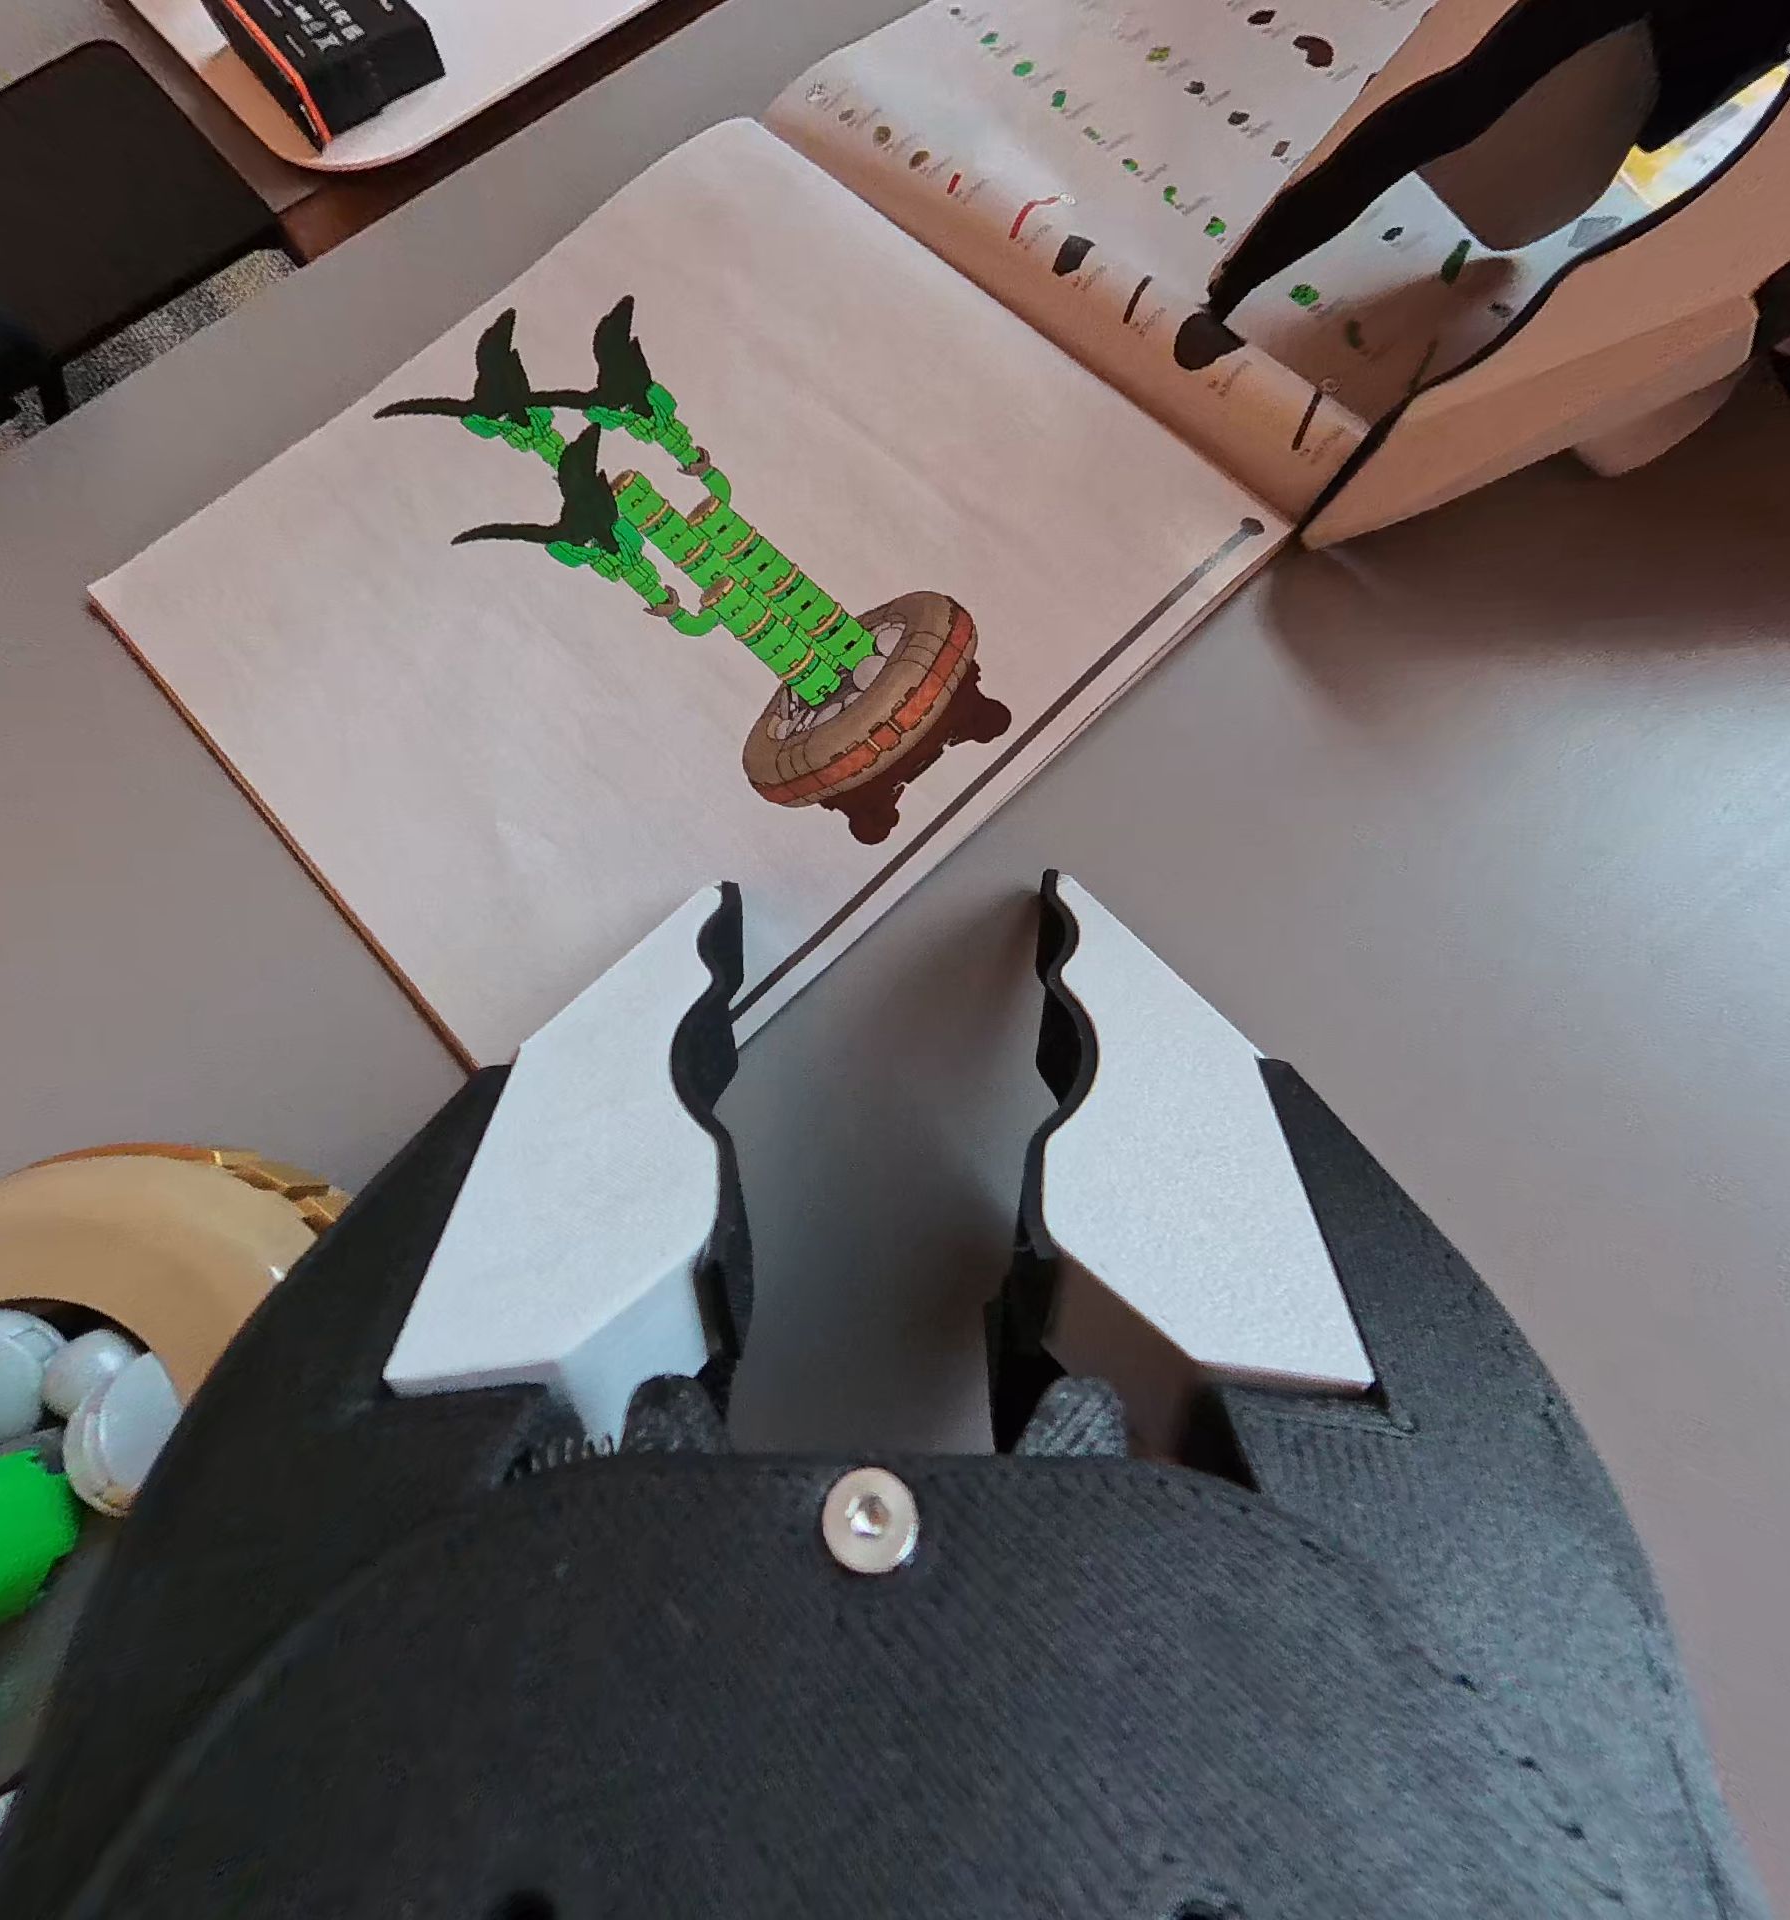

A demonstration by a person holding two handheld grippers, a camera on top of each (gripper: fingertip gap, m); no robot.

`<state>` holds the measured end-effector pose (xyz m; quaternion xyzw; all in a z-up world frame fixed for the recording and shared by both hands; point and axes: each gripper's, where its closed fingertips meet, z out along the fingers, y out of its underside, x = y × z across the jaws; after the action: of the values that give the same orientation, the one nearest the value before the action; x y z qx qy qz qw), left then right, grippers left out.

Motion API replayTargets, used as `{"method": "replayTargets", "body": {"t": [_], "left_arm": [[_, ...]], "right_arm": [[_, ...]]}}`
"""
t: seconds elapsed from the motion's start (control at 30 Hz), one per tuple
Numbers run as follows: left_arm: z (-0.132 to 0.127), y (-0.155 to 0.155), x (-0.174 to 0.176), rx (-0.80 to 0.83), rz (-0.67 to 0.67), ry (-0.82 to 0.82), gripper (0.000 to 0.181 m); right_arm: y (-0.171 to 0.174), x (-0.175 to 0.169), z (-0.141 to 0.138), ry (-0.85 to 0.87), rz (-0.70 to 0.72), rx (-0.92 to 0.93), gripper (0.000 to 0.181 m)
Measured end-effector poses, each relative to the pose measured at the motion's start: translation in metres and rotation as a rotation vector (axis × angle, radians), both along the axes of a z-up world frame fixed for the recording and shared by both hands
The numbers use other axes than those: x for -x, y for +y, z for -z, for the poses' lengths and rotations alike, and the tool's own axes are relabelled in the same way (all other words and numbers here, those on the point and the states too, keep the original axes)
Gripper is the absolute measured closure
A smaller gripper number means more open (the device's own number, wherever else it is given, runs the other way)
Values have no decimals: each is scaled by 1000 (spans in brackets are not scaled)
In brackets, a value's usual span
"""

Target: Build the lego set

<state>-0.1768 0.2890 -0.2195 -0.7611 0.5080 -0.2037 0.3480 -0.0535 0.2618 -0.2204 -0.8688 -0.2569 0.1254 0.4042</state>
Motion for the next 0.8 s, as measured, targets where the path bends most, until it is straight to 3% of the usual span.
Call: {"method": "replayTargets", "body": {"t": [0.33, 0.5, 0.67, 0.8], "left_arm": [[0, 9, 3, -1, -58, -1, 117], [-5, -9, 3, 10, -4, 23, 133], [-79, -43, 4, -161, 50, -177, 137], [-126, -53, 72, -394, -116, -323, 117]], "right_arm": [[-6, -14, 0, 3, -2, 2, 114], [-6, -6, -20, 60, -33, -109, 109], [-15, 36, -67, 140, -161, -398, 87], [-21, 89, -87, 267, -252, -450, 65]]}}
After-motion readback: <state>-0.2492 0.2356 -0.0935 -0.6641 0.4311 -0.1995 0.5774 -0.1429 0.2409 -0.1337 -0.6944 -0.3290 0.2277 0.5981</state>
